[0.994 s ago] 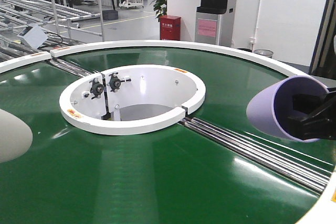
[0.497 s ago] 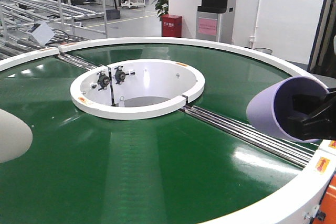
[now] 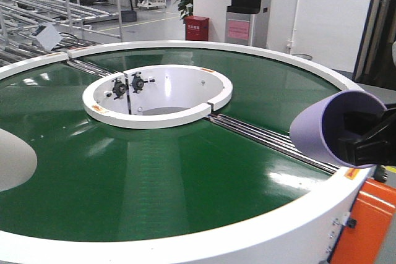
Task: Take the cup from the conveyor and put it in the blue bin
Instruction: 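Hold both cups while the base drives to the blue bins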
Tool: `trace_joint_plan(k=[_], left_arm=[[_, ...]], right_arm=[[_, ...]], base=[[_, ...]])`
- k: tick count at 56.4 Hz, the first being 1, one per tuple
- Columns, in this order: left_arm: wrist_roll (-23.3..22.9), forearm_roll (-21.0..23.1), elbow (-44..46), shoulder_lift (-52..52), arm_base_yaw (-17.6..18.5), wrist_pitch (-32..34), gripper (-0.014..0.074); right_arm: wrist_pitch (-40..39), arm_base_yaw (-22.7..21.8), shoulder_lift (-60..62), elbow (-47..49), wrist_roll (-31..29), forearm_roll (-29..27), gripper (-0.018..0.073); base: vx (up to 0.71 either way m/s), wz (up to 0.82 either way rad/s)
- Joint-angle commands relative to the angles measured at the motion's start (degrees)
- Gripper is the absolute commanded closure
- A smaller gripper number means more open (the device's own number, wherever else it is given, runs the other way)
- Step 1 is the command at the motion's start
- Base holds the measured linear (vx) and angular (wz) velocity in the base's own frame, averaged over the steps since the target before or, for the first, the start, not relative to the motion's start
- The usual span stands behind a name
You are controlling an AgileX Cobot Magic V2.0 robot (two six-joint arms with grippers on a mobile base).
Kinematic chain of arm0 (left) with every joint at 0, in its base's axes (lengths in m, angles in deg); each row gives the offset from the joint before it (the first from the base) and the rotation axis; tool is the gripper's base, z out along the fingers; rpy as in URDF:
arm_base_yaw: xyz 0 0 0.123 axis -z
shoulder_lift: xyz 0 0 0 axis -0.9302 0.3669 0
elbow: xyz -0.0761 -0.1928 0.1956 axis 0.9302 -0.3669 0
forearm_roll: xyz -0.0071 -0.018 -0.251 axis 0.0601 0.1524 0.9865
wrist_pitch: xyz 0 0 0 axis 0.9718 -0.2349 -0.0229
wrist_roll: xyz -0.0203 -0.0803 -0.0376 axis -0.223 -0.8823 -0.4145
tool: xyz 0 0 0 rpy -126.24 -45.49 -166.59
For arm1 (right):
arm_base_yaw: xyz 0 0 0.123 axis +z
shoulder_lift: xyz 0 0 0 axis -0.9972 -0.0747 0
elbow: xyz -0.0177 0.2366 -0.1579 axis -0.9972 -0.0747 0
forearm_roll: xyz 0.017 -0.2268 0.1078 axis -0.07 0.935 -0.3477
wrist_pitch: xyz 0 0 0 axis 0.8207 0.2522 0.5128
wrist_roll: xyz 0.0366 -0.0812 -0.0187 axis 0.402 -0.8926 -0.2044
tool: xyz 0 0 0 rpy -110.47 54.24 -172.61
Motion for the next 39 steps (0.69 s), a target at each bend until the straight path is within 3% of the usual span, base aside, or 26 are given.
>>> trace_joint_plan(k=[1,39], left_arm=[[-0.27,1.35,1.71,-0.65,0.23,4.61,0.0603],[-0.27,1.35,1.71,0.44,0.30,4.61,0.0603]], right_arm=[[-5.04,-0.08,1.14,1.59,0.02,1.09,0.0568],[-5.04,-0.08,1.14,1.59,0.02,1.09,0.0568]], base=[[-0.16,-0.15],[-0.11,-0.24]])
